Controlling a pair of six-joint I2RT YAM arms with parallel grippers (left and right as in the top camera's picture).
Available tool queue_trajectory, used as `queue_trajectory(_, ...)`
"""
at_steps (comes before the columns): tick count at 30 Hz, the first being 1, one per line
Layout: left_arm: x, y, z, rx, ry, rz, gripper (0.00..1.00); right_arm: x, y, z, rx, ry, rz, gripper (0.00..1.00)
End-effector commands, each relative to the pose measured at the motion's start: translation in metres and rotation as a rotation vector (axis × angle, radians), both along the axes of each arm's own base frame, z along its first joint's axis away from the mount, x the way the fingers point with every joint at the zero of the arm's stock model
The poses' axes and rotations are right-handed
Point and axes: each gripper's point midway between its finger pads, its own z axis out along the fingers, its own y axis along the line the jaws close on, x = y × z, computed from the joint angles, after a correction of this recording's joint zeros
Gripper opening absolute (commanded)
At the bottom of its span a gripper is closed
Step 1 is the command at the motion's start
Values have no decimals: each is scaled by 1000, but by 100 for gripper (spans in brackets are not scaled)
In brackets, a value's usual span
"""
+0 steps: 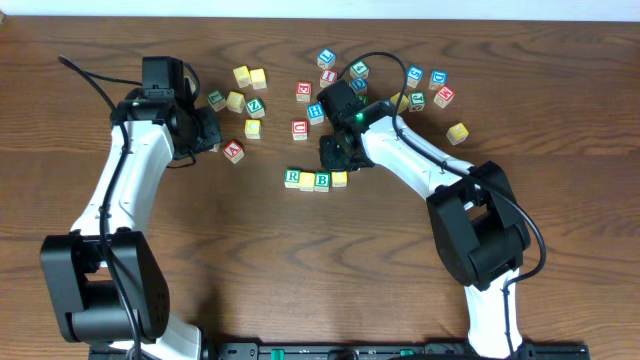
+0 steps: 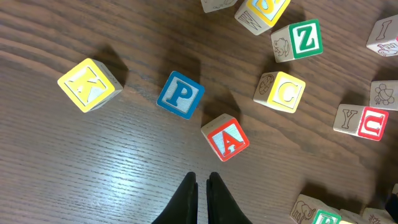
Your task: Spell out ROBOT
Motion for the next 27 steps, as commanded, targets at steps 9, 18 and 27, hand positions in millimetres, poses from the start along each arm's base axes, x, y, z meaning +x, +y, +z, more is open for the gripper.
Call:
queue_trajectory(9, 4, 3, 7, 19, -18, -8, 8, 24, 10, 25, 40, -87, 10, 1)
queue_trajectory(18, 4, 3, 7, 19, -18, -8, 8, 51, -20, 19, -21, -116, -74, 1)
queue_trajectory(27, 4, 3, 7, 19, -18, -8, 8, 31, -27, -9, -68, -7, -76, 1)
